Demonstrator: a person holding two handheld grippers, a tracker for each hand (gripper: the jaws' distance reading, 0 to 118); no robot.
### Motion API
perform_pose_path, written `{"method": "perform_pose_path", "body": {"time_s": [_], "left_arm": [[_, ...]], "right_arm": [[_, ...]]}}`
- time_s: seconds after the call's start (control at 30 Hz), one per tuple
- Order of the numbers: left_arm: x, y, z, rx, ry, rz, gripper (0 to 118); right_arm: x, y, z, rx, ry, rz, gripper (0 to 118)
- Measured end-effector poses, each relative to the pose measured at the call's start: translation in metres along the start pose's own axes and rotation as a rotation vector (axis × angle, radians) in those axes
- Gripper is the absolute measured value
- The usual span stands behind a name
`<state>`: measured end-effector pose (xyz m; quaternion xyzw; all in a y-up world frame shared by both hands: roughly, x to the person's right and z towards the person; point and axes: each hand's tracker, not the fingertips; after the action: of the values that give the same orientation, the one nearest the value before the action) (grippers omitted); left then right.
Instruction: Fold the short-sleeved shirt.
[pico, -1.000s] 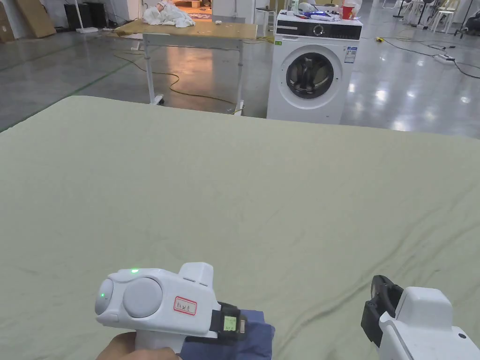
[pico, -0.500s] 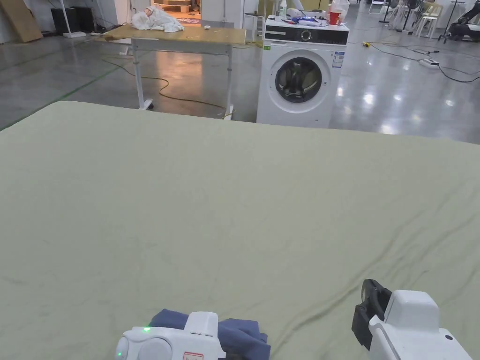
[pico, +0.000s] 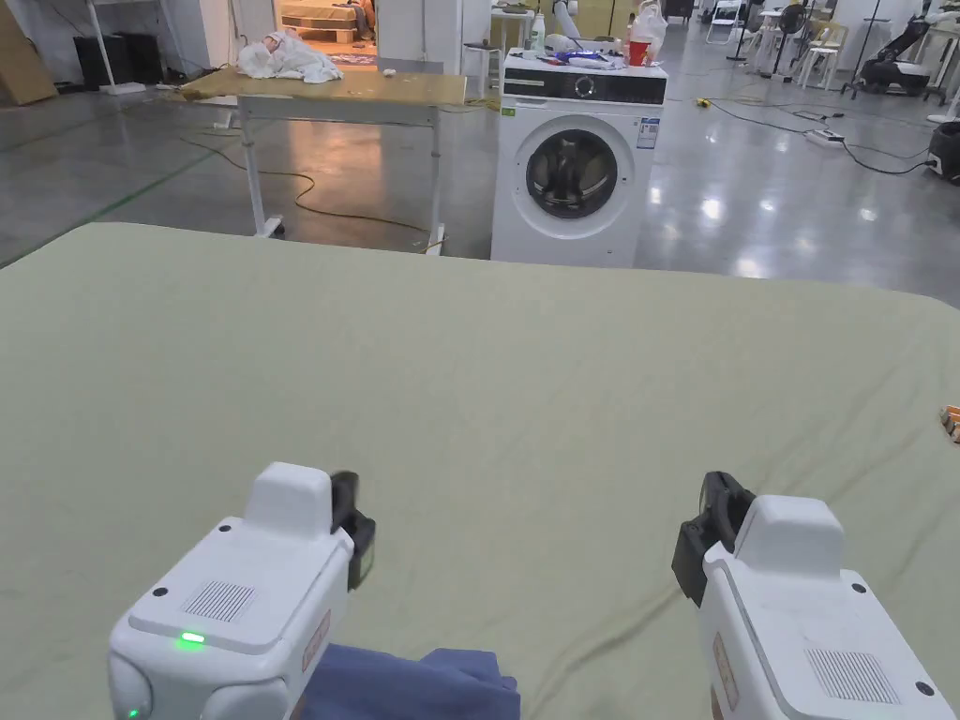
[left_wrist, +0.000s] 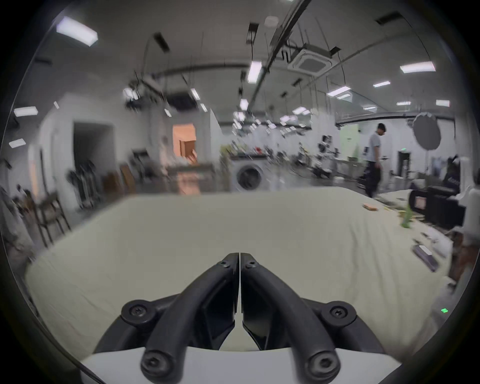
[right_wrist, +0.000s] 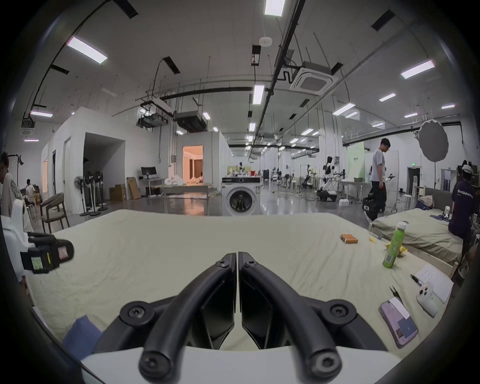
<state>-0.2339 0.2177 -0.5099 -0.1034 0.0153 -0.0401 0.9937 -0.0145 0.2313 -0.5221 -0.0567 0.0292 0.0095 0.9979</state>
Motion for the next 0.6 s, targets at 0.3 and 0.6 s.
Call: {"method": "perform_pose_path", "body": {"time_s": [0.3, 0.6], "left_arm": [[-0.023, 0.004, 0.001, 0.185, 0.142, -0.006, 4], [-0.055, -0.002, 0.014, 0.130, 0.182, 0.016, 4]], "right_arm": [[-0.001, 0.023, -0.002, 0.097, -0.037, 0.019, 0], [-0.040, -0.002, 0.033, -0.026, 0.119, 0.056, 0]]}}
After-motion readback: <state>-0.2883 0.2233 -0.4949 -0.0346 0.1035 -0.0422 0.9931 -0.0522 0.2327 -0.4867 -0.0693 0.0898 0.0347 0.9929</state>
